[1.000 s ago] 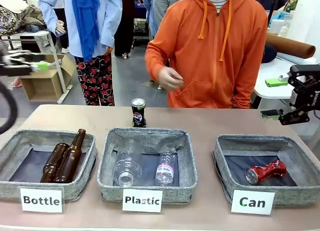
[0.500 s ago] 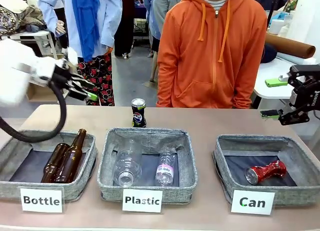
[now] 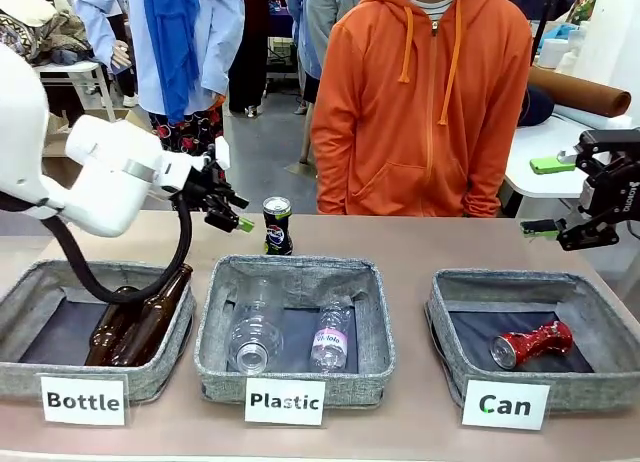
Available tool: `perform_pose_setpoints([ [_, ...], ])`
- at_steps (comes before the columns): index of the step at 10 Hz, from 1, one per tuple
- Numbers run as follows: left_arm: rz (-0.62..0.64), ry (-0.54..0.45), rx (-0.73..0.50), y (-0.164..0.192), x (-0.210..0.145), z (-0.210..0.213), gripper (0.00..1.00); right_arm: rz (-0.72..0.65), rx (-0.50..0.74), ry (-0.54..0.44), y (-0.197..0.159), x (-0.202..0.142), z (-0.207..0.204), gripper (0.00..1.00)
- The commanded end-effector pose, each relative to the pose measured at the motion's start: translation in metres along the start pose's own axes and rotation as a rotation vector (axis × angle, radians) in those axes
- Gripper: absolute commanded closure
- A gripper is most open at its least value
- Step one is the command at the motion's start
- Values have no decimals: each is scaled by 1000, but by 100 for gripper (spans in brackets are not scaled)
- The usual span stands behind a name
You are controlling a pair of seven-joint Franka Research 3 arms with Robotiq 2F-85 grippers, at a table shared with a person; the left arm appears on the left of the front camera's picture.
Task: Sort the can waste into the basket.
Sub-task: Pick up the can waste from the table and place it in the right Fabric basket.
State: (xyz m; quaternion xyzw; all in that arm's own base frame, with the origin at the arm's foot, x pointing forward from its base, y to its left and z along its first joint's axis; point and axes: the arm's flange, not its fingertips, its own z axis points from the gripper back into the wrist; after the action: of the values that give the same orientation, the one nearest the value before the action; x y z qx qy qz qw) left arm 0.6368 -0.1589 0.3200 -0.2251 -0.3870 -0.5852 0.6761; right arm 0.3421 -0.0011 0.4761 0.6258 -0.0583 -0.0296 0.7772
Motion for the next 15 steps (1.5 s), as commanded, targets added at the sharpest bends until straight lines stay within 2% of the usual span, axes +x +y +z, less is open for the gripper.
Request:
perform_pose_setpoints([
  [1,-42,-32,44,6,-1,-11,12,-14,0,1,4,-1,0,0],
  [2,-12,-66,-34,6,-3,-16,12,-14,0,1,4,-1,0,0],
  [4,-11,-86,-100,4,-4,-23,12,-14,0,1,4,-1,0,0],
  [10,6,-194,-179,-6,-4,-56,12,-14,0,1,4,-1,0,0],
  [14,53,-380,-227,-10,-3,-63,12,-14,0,1,4,-1,0,0],
  [15,54,-361,-237,-12,-3,-64,71,-14,0,1,4,-1,0,0],
])
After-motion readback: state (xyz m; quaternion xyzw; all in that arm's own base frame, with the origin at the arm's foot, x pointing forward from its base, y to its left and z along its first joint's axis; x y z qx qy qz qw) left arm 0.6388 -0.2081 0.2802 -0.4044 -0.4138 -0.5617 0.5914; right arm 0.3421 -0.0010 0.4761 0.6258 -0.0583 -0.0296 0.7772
